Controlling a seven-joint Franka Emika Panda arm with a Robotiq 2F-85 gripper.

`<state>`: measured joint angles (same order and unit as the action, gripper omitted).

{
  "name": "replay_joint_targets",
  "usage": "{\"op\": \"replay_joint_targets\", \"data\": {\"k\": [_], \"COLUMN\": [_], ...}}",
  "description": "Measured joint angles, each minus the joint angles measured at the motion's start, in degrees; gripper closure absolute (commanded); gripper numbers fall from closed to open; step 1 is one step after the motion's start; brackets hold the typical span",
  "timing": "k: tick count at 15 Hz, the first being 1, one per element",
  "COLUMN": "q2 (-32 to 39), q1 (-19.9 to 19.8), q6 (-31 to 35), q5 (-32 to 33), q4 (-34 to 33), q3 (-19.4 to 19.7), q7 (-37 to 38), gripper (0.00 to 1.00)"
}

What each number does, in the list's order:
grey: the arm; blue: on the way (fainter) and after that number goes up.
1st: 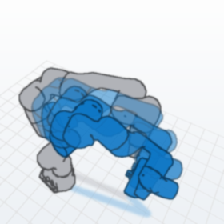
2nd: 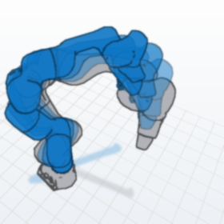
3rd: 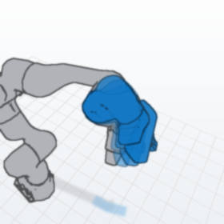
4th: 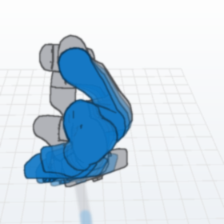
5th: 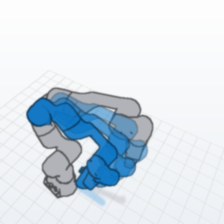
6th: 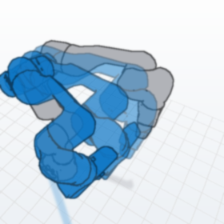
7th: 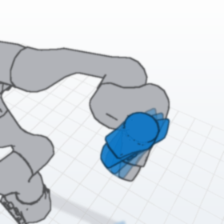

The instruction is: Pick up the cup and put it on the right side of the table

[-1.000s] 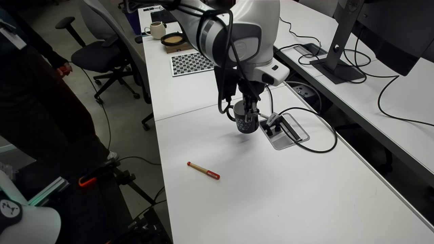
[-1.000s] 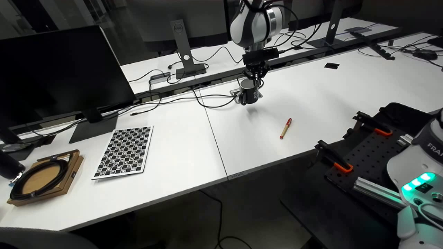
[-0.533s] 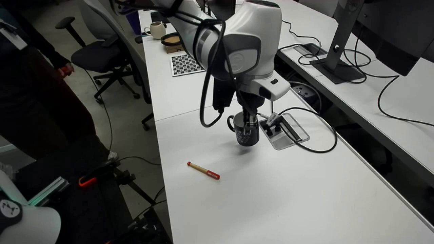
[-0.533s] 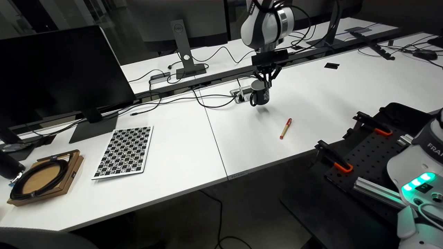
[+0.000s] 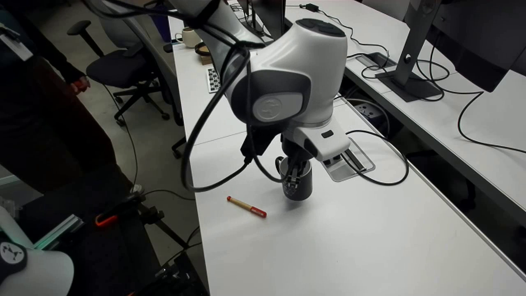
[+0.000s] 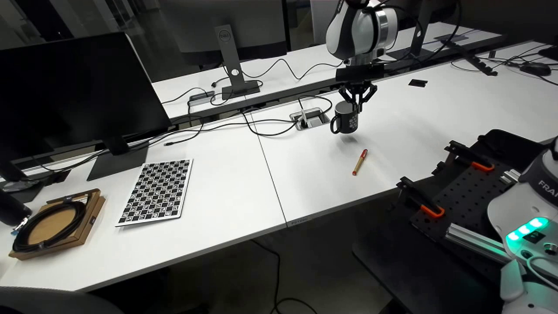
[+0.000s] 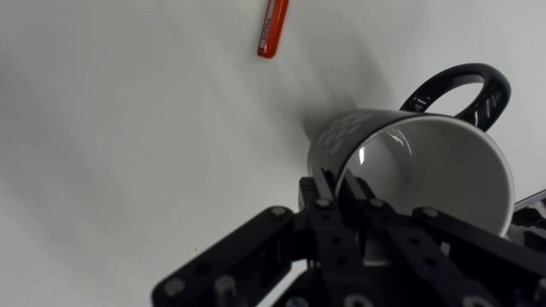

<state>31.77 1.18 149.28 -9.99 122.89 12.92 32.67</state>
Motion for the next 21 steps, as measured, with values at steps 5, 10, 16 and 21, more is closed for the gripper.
{"op": "replay_joint_targets", "data": {"k": [5,10,16,21], "q2": [-0.72,-0.69,-0.58,-0.34], "q1": [-3.90,-6.53,-9.51,-10.23], "q6": [2.51,7.24,13.19,14.15], "q5": [-7.26,-14.90,-23.54,-27.37], "q4": [4.78,7.74,9.53,10.01], "q3": [-2.22,-6.20,-10.98,-11.86], "q7": [-0.08,-0.21,-1.41,-2.96], "gripper": [0.98,0.98,0.98,0.98]}}
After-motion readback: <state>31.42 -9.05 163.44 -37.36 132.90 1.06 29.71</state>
